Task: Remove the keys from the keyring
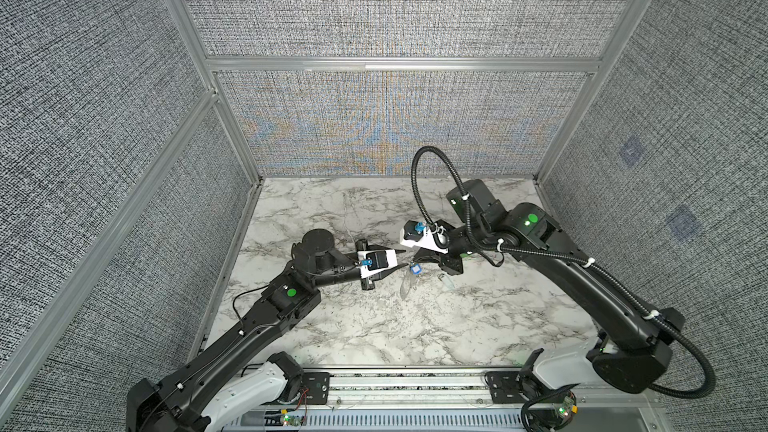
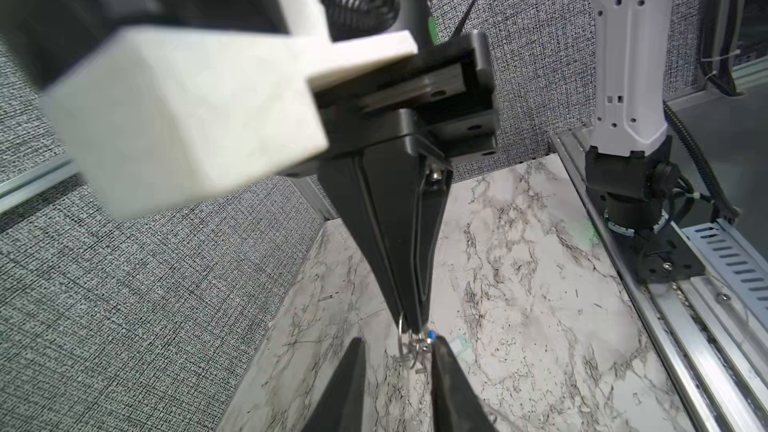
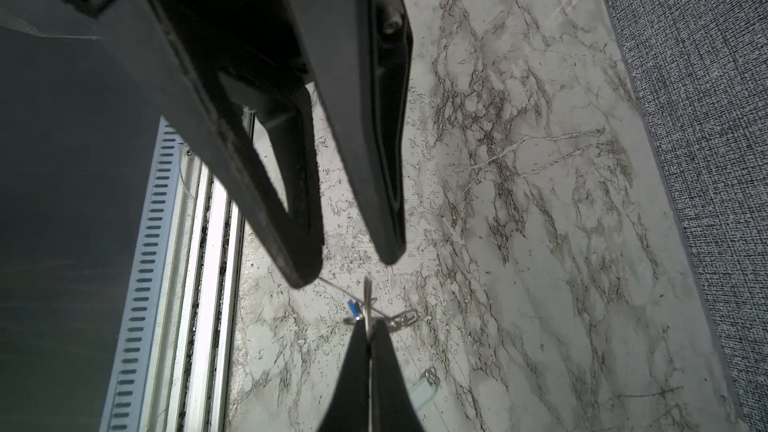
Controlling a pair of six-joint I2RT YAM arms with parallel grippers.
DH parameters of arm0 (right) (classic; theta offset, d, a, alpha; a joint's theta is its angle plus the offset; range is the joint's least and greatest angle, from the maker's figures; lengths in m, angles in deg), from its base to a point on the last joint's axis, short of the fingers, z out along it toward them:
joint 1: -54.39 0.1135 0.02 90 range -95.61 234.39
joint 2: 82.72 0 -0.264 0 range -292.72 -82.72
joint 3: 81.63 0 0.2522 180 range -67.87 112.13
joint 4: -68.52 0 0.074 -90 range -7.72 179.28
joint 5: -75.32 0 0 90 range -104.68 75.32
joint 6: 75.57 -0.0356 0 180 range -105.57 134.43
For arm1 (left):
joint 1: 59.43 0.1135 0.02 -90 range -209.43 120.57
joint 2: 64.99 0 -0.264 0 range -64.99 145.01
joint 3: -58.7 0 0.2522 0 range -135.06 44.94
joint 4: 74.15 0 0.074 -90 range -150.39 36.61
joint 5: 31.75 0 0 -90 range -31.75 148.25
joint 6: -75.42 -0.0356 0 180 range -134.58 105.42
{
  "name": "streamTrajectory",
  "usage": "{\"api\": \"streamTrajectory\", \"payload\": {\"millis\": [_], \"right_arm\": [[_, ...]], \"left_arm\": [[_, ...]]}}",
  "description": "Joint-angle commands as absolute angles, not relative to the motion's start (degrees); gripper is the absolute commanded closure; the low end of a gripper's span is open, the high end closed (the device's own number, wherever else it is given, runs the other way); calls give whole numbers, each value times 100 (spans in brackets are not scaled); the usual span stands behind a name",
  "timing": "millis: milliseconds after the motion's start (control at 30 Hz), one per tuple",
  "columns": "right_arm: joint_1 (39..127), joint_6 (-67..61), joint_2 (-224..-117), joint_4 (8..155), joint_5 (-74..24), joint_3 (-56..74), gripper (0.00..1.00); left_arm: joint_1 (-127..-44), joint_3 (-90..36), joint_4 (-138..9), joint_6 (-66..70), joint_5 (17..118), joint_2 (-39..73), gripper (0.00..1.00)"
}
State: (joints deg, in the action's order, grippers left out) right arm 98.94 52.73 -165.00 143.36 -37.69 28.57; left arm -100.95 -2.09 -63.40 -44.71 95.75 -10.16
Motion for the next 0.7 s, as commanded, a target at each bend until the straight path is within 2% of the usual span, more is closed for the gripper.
{"api": "streamTrajectory", "payload": {"millis": [0,233,467,667], "right_arm": [[9909,5362,-16538,14611,-3718,2951,100],[9919,5376,-16571,14763,-3683,3069,100],[9938,5380,-16579,14785,-3674,3087,100],[9948,5379,-16576,14772,-3674,3092,100]], "left_arm": [[-10189,-290,-6191,-4665,9311,-920,70],[-10328,-423,-6042,-4796,9007,-751,76],[-10424,-524,-5923,-4833,8913,-607,76],[-10470,-638,-5772,-4880,8851,-499,83]]}}
